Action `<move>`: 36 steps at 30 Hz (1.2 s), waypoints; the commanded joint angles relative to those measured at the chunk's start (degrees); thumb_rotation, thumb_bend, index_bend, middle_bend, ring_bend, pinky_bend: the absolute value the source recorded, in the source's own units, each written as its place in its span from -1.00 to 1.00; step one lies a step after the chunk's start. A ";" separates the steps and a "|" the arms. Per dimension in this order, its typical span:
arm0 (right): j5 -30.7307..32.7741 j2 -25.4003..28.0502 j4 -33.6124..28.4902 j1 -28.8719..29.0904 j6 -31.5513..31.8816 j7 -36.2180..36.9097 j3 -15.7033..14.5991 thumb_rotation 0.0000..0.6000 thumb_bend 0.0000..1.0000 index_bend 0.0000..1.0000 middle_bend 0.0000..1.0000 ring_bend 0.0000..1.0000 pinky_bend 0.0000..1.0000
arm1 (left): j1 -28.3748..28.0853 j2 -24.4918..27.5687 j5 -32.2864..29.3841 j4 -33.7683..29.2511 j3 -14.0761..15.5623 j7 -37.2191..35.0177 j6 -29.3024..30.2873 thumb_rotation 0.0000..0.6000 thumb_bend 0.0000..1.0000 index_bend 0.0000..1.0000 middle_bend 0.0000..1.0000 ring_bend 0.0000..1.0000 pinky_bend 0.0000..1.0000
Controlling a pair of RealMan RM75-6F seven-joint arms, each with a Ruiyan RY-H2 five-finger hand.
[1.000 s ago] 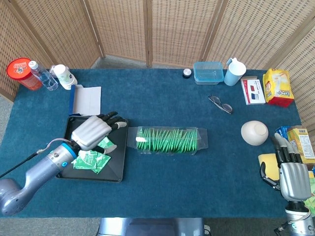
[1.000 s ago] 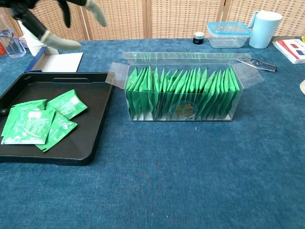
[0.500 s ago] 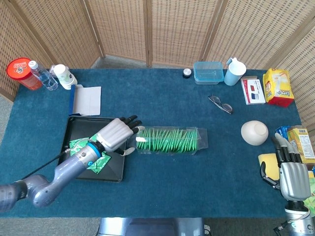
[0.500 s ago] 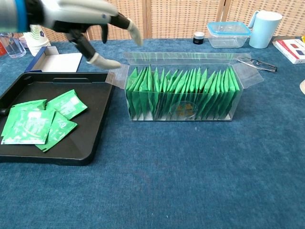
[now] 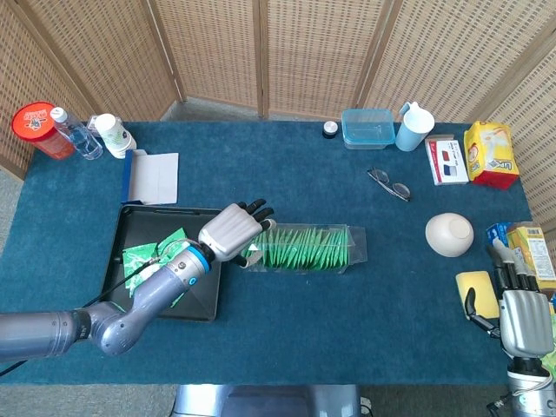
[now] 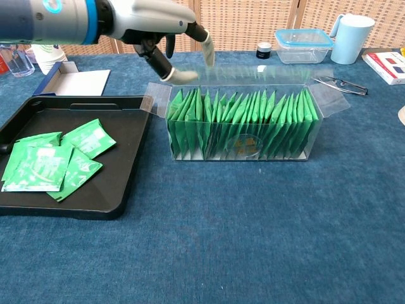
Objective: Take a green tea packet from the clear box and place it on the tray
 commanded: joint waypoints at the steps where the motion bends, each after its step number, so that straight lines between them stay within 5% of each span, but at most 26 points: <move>1: 0.03 -0.12 0.27 -0.17 0.02 0.27 -0.15 -0.11 0.17 -1.00 -0.83 -0.82 -0.67 | -1.11 -0.90 -1.87 1.17 -0.09 -0.62 -0.03 0.24 0.02 -0.45 -0.71 -0.83 -0.41; 15: 0.29 -0.54 0.68 0.03 -0.69 0.43 0.13 -0.10 0.17 -1.00 -0.83 -0.82 -0.67 | -2.51 -0.68 -5.36 4.23 -0.36 -6.47 -0.40 0.14 0.26 -0.38 -0.71 -0.83 -0.41; 36: 1.04 -0.68 0.50 0.08 -1.58 -0.09 0.22 -0.10 0.17 -1.00 -0.83 -0.82 -0.67 | -4.16 -4.29 -5.37 12.30 -1.87 -15.21 -2.67 0.15 0.29 -0.04 -0.66 -0.83 -0.41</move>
